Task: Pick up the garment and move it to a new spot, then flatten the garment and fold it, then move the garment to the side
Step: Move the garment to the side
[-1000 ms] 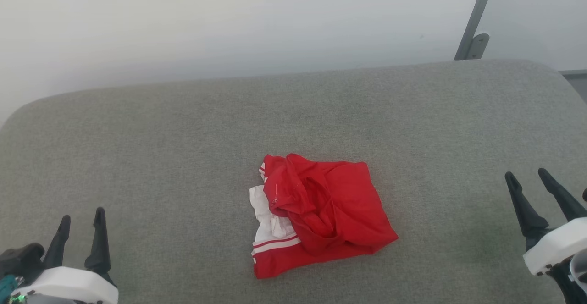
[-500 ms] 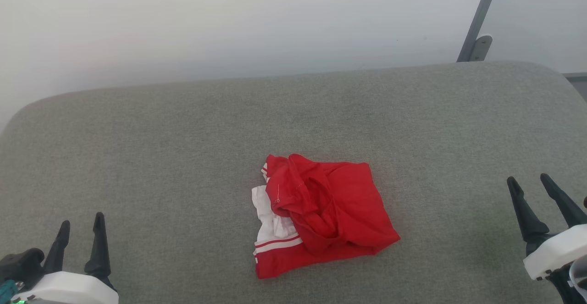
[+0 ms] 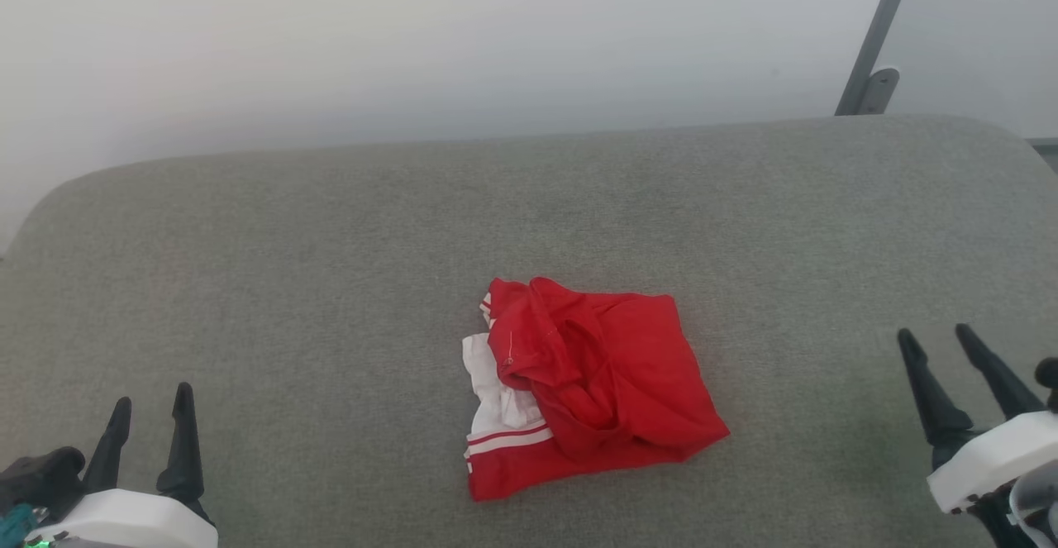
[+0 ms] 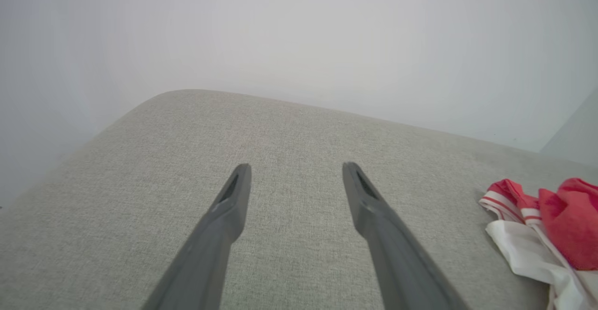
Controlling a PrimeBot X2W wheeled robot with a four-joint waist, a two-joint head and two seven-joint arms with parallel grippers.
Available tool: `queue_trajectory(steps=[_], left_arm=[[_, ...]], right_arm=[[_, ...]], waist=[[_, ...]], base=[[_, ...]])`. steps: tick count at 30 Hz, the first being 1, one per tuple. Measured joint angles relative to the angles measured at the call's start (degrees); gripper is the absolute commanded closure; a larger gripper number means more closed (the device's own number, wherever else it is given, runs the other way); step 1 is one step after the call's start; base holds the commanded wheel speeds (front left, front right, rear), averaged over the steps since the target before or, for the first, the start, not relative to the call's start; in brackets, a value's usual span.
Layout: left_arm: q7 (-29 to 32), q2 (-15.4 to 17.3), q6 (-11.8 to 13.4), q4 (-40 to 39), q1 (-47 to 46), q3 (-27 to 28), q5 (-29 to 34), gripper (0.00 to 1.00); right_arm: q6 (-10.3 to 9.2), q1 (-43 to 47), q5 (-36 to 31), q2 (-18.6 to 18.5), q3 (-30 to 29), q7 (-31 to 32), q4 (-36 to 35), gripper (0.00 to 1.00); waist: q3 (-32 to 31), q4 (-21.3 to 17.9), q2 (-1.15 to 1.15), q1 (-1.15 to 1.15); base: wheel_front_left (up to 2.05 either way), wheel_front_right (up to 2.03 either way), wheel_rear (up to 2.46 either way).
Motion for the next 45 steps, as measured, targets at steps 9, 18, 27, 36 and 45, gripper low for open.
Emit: queue_trajectory(steps=[9, 18, 27, 36, 45], left_arm=[[0.01, -0.51, 0.00, -0.10, -0.34, -1.29, -0.01, 0.00], [0.00, -1.89, 0.00, 0.27, -1.72, -3.66, 0.05, 0.00], [0.00, -3.02, 0.00, 0.93, -3.46, -5.50, 0.02, 0.00], [0.00, -3.68, 0.00, 1.75, -5.67, -7.34, -0.13, 0.00], [0.00, -4.26, 0.00, 2.36, -7.19, -8.04, -0.45, 0.00]], right_arm=[[0.00, -2.80, 3.97, -0.42, 7.05, 7.00, -2.32, 0.00], [0.00, -9.44, 10.54, -2.02, 13.97, 22.20, -2.90, 0.00], [0.00, -15.51, 12.57, -3.74, 17.09, 39.25, -0.43, 0.00], [0.00, -20.12, 11.12, -0.96, 17.86, 56.55, 4.85, 0.00], [-0.02, -22.56, 10.06, 1.69, 16.40, 62.51, 6.61, 1.00]], waist=[[0.56, 2.86, 0.00, 0.00], [2.04, 7.19, 0.00, 0.00], [4.19, 10.65, 0.00, 0.00], [7.49, 13.29, 0.00, 0.00], [9.69, 14.28, 0.00, 0.00]], base=[[0.00, 0.00, 0.00], [0.00, 0.00, 0.00], [0.00, 0.00, 0.00], [0.00, 0.00, 0.00], [0.00, 0.00, 0.00]])
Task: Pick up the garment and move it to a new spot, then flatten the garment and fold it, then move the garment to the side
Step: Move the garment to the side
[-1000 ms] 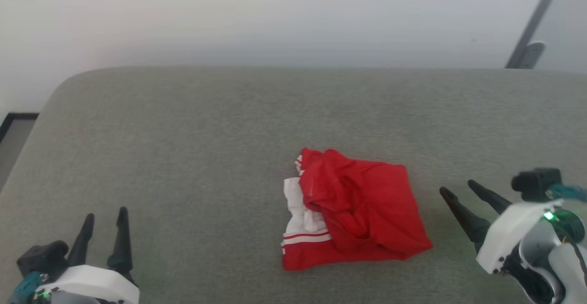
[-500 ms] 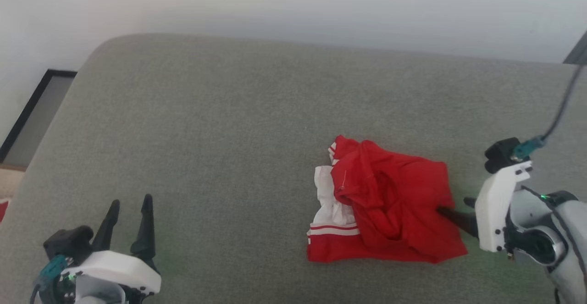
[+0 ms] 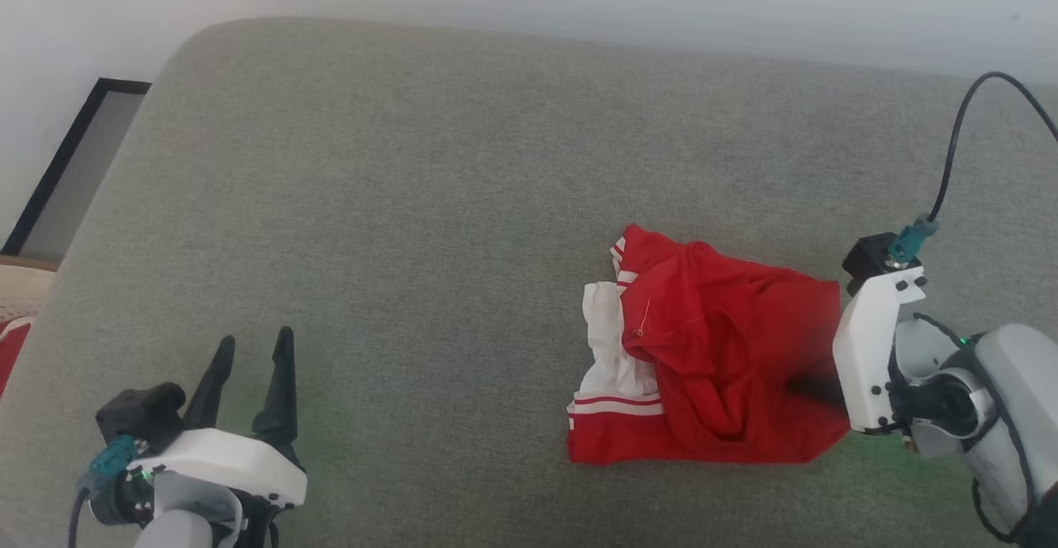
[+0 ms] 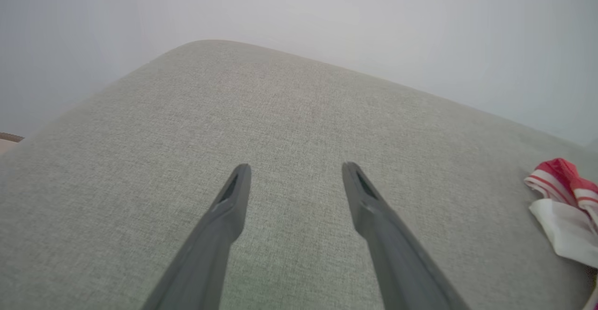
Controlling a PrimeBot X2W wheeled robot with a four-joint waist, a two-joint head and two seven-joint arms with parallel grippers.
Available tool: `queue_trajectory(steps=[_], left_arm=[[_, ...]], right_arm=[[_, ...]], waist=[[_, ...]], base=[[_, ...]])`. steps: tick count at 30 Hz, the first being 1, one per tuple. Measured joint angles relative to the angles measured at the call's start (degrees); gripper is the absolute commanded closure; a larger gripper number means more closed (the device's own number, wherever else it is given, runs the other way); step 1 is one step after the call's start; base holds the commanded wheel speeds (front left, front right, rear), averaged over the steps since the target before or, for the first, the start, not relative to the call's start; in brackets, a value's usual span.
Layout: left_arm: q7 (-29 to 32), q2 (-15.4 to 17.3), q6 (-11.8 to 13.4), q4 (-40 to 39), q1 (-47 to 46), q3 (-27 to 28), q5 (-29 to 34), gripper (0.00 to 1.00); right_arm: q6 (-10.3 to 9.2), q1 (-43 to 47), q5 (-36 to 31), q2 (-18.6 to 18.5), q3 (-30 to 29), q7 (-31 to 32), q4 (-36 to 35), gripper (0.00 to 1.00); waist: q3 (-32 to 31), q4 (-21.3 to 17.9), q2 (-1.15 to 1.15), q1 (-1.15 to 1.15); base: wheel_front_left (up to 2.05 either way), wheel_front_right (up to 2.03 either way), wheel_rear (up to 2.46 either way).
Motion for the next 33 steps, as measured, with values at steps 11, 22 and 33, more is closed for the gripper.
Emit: queue_trajectory(steps=[11, 22, 33], left_arm=[[0.00, 0.64, 0.00, -0.66, -1.65, 0.42, 0.37, 0.00], [0.00, 2.09, 0.00, -1.18, -5.06, -1.21, 0.89, 0.00], [0.00, 3.43, 0.00, -1.32, -10.43, -4.87, 1.62, 0.00]], right_arm=[[0.03, 0.34, 0.14, -1.77, -3.30, -0.19, -5.53, 1.00], [0.03, 0.38, -2.48, -8.10, -11.47, -2.24, -7.39, 1.00], [0.03, -4.23, -7.00, -13.82, -14.66, -8.12, -3.50, 1.00]], waist=[[0.99, -2.73, 0.00, 0.00], [2.97, -9.05, 0.00, 0.00], [5.90, -15.87, 0.00, 0.00]], base=[[0.00, 0.00, 0.00], [0.00, 0.00, 0.00], [0.00, 0.00, 0.00]])
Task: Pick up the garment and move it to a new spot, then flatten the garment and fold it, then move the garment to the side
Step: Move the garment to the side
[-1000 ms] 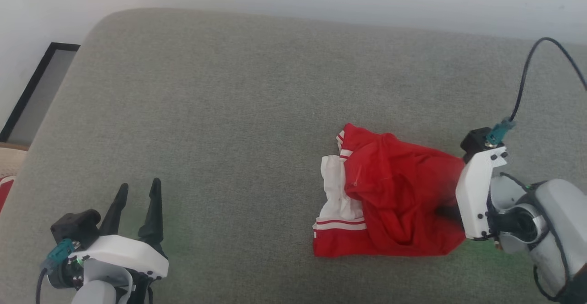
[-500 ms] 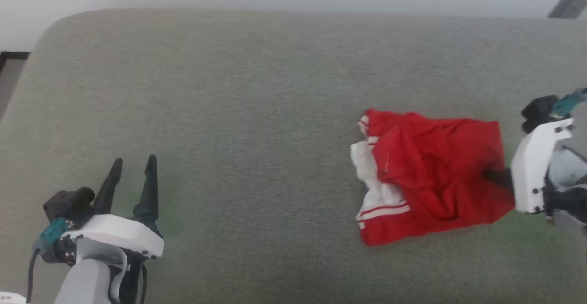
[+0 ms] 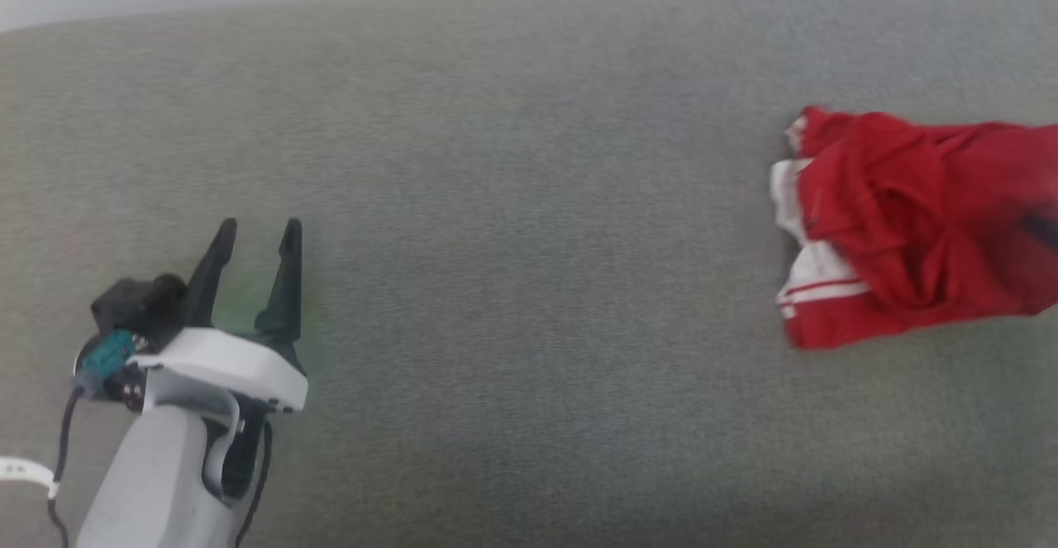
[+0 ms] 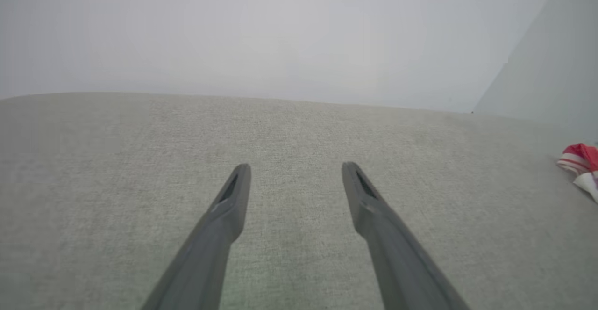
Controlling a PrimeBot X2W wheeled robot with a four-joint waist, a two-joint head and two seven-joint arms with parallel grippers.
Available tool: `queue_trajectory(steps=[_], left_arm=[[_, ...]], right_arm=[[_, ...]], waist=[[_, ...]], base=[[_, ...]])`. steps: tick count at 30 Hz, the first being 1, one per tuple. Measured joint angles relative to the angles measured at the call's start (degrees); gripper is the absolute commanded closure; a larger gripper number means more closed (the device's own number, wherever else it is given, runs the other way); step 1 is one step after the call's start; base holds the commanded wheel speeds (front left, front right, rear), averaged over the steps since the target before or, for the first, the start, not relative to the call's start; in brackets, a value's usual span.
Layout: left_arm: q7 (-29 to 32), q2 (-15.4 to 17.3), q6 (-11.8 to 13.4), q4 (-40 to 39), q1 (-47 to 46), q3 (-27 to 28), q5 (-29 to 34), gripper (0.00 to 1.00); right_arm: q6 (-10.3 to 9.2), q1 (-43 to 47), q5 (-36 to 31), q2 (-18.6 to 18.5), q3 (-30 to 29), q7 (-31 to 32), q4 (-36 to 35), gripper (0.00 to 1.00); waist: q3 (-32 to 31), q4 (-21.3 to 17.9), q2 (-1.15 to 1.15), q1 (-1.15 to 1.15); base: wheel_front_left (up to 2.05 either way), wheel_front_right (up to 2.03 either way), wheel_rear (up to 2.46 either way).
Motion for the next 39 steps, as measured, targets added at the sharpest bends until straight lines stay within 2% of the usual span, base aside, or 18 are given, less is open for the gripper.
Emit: queue_trajectory(steps=[10, 21, 29, 39], left_arm=[[0.00, 1.75, 0.00, -0.01, -5.03, -4.25, -0.70, 0.00], [0.00, 3.93, 0.00, 0.12, -10.71, -8.70, -0.70, 0.00], [0.00, 5.02, 0.00, 0.36, -14.33, -11.40, -1.21, 0.00], [-0.08, 5.35, -0.03, 0.48, -17.14, -14.03, -2.42, 0.00]], right_arm=[[0.00, -5.82, -4.78, -6.03, 2.83, -9.11, 5.82, 1.00], [0.02, -13.16, -12.12, -8.92, 10.01, -20.51, 13.04, 1.00], [0.02, -17.58, -13.51, -7.81, 12.65, -26.54, 19.93, 1.00], [0.02, -21.03, -13.46, -4.63, 14.75, -29.41, 28.28, 1.00]], waist=[[4.10, -3.98, 0.00, 0.00], [9.28, -7.16, 0.00, 0.00], [12.84, -8.35, 0.00, 0.00], [14.98, -6.83, 0.00, 0.00]], base=[[0.00, 0.00, 0.00], [0.00, 0.00, 0.00], [0.00, 0.00, 0.00], [0.00, 0.00, 0.00]])
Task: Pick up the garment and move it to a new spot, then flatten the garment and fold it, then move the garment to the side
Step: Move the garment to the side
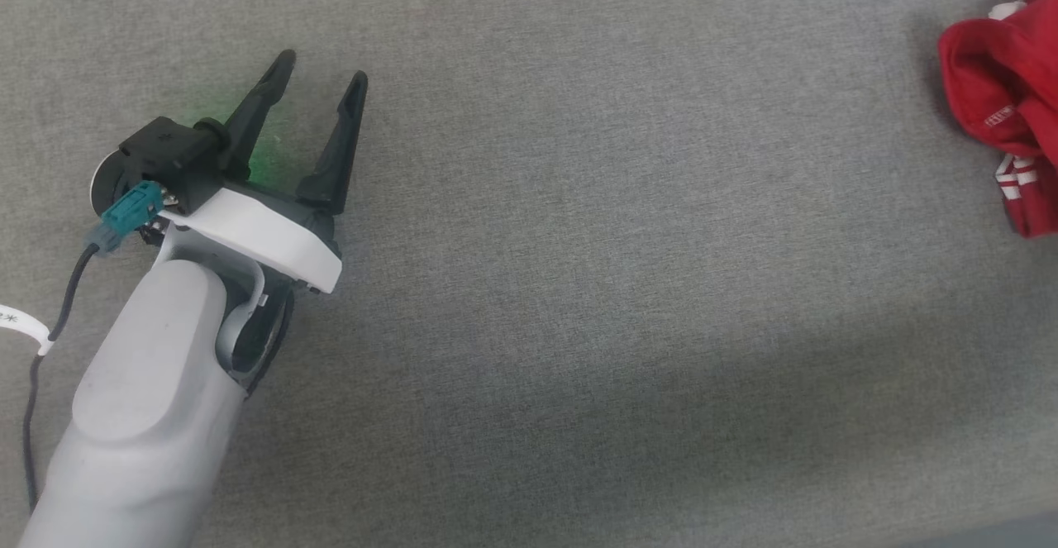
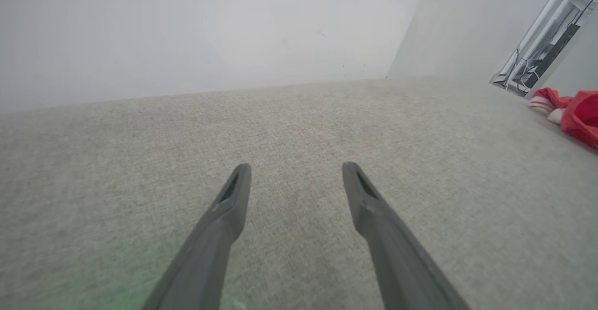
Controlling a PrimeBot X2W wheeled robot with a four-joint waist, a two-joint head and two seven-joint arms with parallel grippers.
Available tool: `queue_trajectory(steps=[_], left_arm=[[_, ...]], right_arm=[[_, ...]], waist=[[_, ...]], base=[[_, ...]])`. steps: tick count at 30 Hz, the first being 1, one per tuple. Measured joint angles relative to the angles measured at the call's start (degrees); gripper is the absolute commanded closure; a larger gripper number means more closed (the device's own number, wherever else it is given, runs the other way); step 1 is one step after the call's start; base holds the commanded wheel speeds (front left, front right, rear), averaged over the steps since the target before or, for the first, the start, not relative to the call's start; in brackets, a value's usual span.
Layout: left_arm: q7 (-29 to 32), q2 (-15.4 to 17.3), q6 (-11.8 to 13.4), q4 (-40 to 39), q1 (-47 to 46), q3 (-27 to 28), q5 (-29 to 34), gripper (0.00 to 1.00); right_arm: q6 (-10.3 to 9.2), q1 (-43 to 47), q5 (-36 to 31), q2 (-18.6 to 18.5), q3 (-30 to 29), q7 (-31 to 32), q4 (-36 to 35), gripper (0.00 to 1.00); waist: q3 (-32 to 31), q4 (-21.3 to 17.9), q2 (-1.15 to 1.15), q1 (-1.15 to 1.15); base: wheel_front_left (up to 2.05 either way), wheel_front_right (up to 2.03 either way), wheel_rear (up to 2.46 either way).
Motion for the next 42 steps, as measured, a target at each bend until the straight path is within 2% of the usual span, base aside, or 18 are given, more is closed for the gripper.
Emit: queue_trajectory(steps=[1, 2, 3, 4, 17, 24, 33, 42], left_arm=[[0.00, -0.09, -0.13, 0.08, -0.11, -0.04, -0.24, 0.00], [-0.01, -0.14, -0.13, 0.11, -0.21, -0.09, -0.40, 0.00], [-0.01, -0.19, -0.13, 0.14, -0.25, -0.09, -0.41, 0.00], [-0.01, -0.19, -0.13, 0.15, -0.25, -0.07, -0.54, 0.00], [0.02, 0.21, -0.07, -1.64, 4.58, 5.23, -2.89, 0.00], [0.03, -0.30, -0.07, -2.91, 9.00, 9.23, -3.34, 0.00], [0.03, -1.60, -0.07, -4.05, 15.63, 14.36, -3.21, 0.00], [0.03, -2.97, -0.05, -4.87, 22.59, 20.72, -1.71, 0.00]], right_arm=[[0.00, -0.29, -0.02, 0.35, 0.10, -0.42, 0.84, 0.71], [0.00, -0.75, -0.09, 0.60, 0.12, -0.37, 1.93, 0.52], [0.00, -1.16, 0.04, 0.86, -0.05, -0.31, 2.79, 0.13], [0.00, -1.51, 0.32, 1.14, -0.26, -0.35, 3.44, 0.00], [0.00, -4.65, 2.56, 2.13, -1.66, -1.45, 8.31, 0.00], [0.00, -3.88, 5.11, 5.14, -2.72, -5.38, 7.60, 0.00], [0.00, 1.82, 7.24, 10.25, -2.96, -12.60, 3.65, 0.00], [0.00, 12.86, 8.91, 14.72, -2.98, -22.36, -1.22, 0.00]], waist=[[0.07, 0.21, 0.00, 0.00], [0.10, 0.40, 0.00, 0.00], [0.09, 0.55, 0.00, 0.00], [0.04, 0.66, 0.00, 0.00], [-4.66, 0.98, 0.00, 0.00], [-9.13, 1.23, 0.00, 0.00], [-15.91, 2.09, 0.00, 0.00], [-23.13, 4.07, 0.00, 0.00]], base=[[0.00, 0.00, 0.00], [0.00, 0.00, 0.00], [0.00, 0.00, 0.00], [0.00, 0.00, 0.00], [0.00, 0.00, 0.00], [0.00, 0.00, 0.00], [0.00, 0.00, 0.00], [0.00, 0.00, 0.00]])
